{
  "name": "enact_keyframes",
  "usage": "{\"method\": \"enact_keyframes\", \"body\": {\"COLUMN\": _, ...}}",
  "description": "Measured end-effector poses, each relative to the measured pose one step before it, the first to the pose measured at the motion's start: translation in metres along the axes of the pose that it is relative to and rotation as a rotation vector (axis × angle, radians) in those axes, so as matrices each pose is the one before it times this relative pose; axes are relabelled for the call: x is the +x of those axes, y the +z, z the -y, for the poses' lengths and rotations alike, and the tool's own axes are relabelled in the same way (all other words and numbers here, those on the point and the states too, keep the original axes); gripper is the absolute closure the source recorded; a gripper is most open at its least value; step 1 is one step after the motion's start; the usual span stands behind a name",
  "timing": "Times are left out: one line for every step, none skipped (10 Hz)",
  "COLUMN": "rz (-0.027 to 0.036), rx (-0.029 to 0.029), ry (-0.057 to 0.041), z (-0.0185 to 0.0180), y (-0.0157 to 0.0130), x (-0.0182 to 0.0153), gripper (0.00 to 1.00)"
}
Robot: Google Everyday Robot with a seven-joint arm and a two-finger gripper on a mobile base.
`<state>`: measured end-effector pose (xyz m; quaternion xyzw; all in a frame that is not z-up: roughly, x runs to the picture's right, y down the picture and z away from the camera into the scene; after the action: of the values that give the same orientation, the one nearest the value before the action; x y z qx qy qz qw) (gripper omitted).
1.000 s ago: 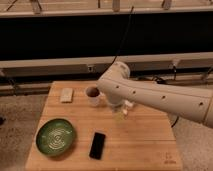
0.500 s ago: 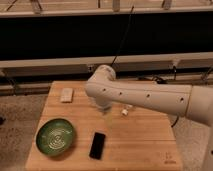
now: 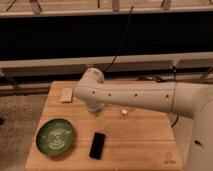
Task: Push the ceramic bowl across the table
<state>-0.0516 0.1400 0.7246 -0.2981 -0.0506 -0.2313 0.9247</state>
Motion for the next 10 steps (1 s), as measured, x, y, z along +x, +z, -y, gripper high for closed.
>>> {"method": "enact_keyframes", "body": {"rz": 0.00578, "rx": -0.00596, "ry": -0.02146, "z": 0.00179, "y": 0.00119, "x": -0.00971, "gripper": 0.20}}
{"method": "enact_keyframes", "body": {"rz": 0.00180, "rx": -0.00309, "ry": -0.01659, "z": 0.00200, "y": 0.00200, "x": -0.00262, "gripper": 0.20}}
{"method": "enact_keyframes", "body": {"rz": 0.00113, "rx": -0.00480, "ry": -0.01530, "z": 0.00027, "y": 0.00300, "x": 0.00045, "gripper": 0.20}}
{"method": "enact_keyframes", "body": {"rz": 0.00128, "rx": -0.00385, "ry": -0.00620, "z": -0.00032, "y": 0.00212, "x": -0.00055, "gripper": 0.20}}
{"method": "enact_keyframes", "body": {"rz": 0.00114, "rx": -0.00348, "ry": -0.01508, "z": 0.00378, "y": 0.00312, "x": -0.00614, "gripper": 0.20}}
{"method": "enact_keyframes", "body": {"rz": 0.00414, "rx": -0.00662, "ry": -0.02324, "z": 0.00696, "y": 0.00463, "x": -0.01186, "gripper": 0.20}}
{"method": "enact_keyframes", "body": {"rz": 0.00168, "rx": -0.00391, "ry": -0.01705, "z": 0.00539, "y": 0.00439, "x": -0.00855, "gripper": 0.20}}
{"method": "enact_keyframes", "body": {"rz": 0.00196, "rx": -0.00500, "ry": -0.01915, "z": 0.00480, "y": 0.00581, "x": -0.00834, "gripper": 0.20}}
{"method": "enact_keyframes", "body": {"rz": 0.00259, "rx": -0.00386, "ry": -0.01345, "z": 0.00296, "y": 0.00511, "x": -0.00561, "gripper": 0.20}}
{"method": "enact_keyframes", "body": {"rz": 0.00119, "rx": -0.00014, "ry": -0.00664, "z": 0.00116, "y": 0.00173, "x": 0.00017, "gripper": 0.24}}
